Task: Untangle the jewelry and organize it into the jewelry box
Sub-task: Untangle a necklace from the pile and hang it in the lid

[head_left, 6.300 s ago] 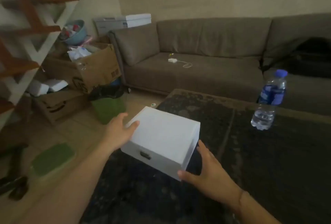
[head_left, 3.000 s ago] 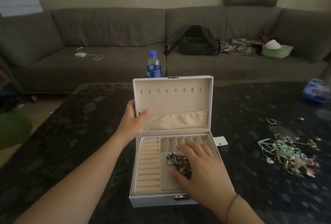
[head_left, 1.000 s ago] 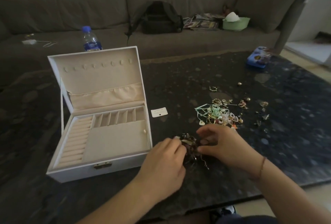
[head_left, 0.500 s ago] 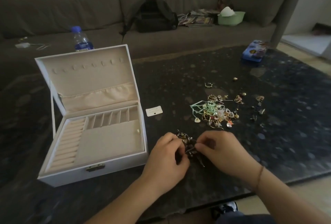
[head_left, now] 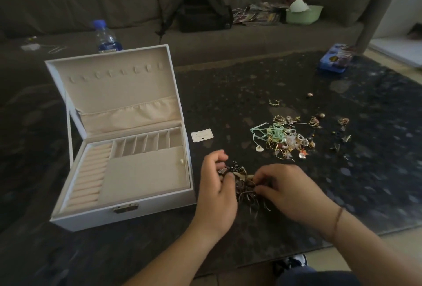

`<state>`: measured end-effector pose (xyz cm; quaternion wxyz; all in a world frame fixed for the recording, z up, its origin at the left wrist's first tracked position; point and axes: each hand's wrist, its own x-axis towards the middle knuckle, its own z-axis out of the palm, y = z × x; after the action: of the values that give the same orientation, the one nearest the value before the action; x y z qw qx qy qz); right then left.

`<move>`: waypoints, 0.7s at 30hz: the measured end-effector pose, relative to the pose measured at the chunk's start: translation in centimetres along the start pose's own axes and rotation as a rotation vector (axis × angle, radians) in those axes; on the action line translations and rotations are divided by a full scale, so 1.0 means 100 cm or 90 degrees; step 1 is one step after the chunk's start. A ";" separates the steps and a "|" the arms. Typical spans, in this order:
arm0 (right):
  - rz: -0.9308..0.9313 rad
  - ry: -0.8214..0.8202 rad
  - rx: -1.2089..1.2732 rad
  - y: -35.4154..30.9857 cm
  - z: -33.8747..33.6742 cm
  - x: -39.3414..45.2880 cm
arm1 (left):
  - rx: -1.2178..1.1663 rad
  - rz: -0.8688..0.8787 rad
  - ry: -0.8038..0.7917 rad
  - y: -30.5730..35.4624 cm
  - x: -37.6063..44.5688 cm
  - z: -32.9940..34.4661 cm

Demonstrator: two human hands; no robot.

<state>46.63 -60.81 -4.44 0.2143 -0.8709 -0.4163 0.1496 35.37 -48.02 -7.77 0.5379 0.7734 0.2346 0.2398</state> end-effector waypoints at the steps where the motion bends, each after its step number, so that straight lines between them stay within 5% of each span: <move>1: 0.008 -0.021 -0.009 0.002 -0.005 -0.001 | 0.062 0.003 -0.040 0.000 0.002 0.000; 4: 0.025 -0.102 -0.040 0.013 -0.028 -0.006 | 0.195 0.016 -0.119 0.003 0.006 -0.003; 11: 0.073 -0.227 -0.119 0.035 -0.051 -0.017 | 0.267 0.052 -0.131 0.010 0.002 -0.008; 16: 0.000 0.096 -0.013 0.016 -0.033 -0.009 | 0.398 0.087 -0.135 0.010 0.006 -0.010; 21: -0.093 0.125 -0.024 -0.006 -0.005 -0.008 | 0.337 0.115 -0.064 0.019 0.004 -0.008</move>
<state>46.00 -61.19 -3.63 0.2484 -0.8524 -0.4584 0.0397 35.38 -47.75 -5.69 0.3047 0.9157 0.1917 0.1785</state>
